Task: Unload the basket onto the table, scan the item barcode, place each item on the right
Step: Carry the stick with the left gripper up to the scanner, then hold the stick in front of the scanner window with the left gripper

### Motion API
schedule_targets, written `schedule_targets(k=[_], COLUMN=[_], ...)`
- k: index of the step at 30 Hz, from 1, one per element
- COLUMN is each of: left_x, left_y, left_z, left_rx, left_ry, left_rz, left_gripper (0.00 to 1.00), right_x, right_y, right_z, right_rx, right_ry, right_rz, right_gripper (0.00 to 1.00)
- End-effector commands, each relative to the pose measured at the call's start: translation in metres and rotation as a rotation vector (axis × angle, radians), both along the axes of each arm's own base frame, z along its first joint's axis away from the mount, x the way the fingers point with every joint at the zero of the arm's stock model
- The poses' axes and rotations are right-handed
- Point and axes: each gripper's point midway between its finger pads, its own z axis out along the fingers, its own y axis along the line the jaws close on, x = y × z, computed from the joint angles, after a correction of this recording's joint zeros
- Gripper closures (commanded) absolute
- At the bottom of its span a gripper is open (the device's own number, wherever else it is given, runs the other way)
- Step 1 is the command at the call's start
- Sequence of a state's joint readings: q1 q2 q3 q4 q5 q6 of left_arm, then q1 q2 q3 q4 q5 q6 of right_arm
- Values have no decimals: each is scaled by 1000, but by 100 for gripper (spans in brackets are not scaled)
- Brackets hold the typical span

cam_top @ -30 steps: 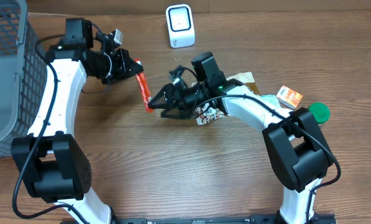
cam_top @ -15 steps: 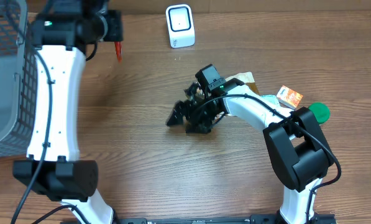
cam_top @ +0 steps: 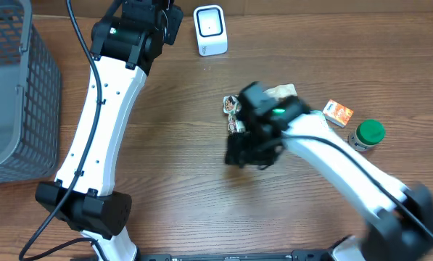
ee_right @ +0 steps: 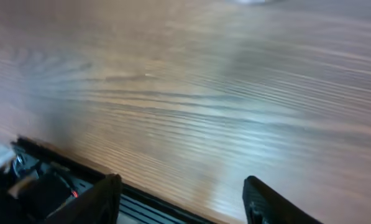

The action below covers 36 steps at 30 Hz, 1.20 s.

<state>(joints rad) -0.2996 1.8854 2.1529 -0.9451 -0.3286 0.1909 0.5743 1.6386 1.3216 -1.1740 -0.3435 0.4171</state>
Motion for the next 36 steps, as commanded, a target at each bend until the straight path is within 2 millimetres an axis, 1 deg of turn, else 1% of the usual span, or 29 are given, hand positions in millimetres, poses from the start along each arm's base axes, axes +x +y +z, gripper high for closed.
schedule_targets(k=[1,2,3,4,5,7,8,9,10,12,14,16,18,19,20,21,22,23,24,26,27,31,33,36], left_x=[0,-1,-1,0,2,8,11,13,16,21,27,36,47,53,58,64,75,83,92,100,107,120,127,129], left_y=[0,-4,-11,-18,-23,-28,-30,-32,-36,-46,-57,-66,-78,-87,-100,-114,-124,-129,-134,-141,-146,-153,-155,-160], left_z=[-3,-6,-8,-9,-11,-16,-21,-26,-34,-56,-78,-93,-99,-100,-102,-105,-109,-113,-121,-133,-146,-176,-194,-201], left_rx=[4,-19,-41,-63,-70,-48,-35,-19,0,53,117,181,234,260,301,363,458,530,610,675,697,737,792,780], left_ry=[13,24,35,39,40,37,40,46,57,95,132,130,93,70,43,17,-20,-45,-62,-75,-84,-91,-86,-96], left_rz=[17,0,-31,-58,-80,-97,-94,-91,-90,-118,-165,-178,-189,-208,-255,-313,-355,-366,-385,-414,-427,-447,-478,-494], left_gripper=[96,96,96,96,96,96,96,96,96,96,96,96,96,96,96,96,96,96,96,96,96,96,96,96], right_x=[24,26,27,28,28,28,28,28,28,30,32,36,37,36,37,36,36,36,36,36,36,36,36,36], right_y=[-58,-73,-87,-105,-119,-154,-164,-177,-188,-201,-206,-205,-205,-205,-205,-205,-205,-205,-205,-205,-205,-205,-205,-205], right_z=[38,47,52,59,62,68,69,70,69,69,69,70,70,70,70,70,70,70,70,70,70,70,70,70], right_rx=[-96,-110,-126,-154,-178,-250,-274,-307,-333,-349,-339,-323,-321,-322,-321,-322,-322,-322,-322,-322,-322,-322,-322,-322], right_ry=[-180,-204,-222,-242,-254,-276,-279,-279,-276,-270,-267,-276,-281,-280,-281,-280,-280,-280,-280,-280,-280,-280,-280,-280], right_rz=[-163,-204,-238,-287,-323,-414,-439,-473,-503,-547,-571,-578,-579,-579,-579,-579,-579,-579,-579,-579,-579,-579,-579,-579], right_gripper=[34,34,34,34,33,26,18,5,0,0,0,0,0,0,0,0,0,0,0,0,0,0,0,0])
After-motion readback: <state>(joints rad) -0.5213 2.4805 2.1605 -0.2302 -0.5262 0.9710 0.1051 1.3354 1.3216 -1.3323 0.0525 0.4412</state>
